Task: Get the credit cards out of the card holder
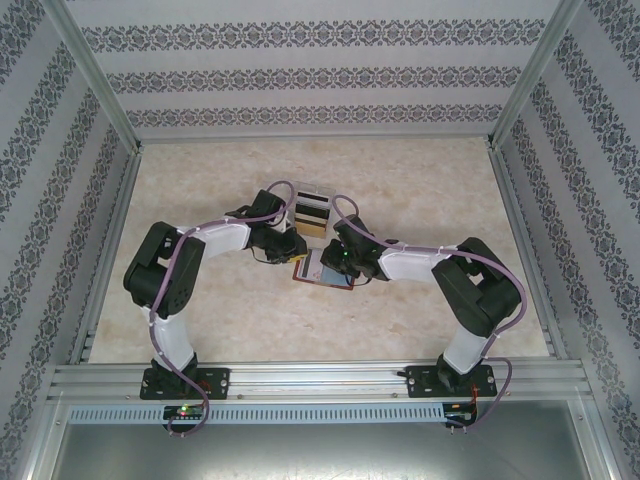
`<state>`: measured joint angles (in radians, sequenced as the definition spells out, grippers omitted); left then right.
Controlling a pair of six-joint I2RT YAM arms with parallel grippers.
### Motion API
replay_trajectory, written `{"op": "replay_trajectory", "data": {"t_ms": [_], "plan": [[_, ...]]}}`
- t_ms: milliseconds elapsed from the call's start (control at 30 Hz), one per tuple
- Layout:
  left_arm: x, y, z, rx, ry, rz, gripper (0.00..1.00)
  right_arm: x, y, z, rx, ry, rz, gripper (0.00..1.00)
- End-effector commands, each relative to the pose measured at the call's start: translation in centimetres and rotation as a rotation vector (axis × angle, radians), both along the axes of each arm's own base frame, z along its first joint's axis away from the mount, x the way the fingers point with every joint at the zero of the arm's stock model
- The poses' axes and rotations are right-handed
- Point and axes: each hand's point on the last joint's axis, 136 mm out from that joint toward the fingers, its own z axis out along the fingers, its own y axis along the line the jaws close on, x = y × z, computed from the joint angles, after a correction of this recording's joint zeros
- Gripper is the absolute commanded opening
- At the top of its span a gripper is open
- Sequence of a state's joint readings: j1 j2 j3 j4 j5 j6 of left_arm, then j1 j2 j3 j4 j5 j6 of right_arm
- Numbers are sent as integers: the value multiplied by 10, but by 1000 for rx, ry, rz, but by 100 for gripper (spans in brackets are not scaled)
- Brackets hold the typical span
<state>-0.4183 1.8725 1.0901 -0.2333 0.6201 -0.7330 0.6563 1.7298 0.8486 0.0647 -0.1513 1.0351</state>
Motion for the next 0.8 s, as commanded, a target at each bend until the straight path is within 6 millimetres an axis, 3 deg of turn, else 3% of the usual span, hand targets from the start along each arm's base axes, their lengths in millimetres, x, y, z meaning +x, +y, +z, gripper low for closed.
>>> {"op": "replay_trajectory", "data": {"t_ms": [0,767], "plan": [[-8,3,-12,24,39,-23,17,-1,-2,-9,8,26,-12,16],[-19,12,-38,75,121,14,13,3,14,-8,146,15,30,14]]}}
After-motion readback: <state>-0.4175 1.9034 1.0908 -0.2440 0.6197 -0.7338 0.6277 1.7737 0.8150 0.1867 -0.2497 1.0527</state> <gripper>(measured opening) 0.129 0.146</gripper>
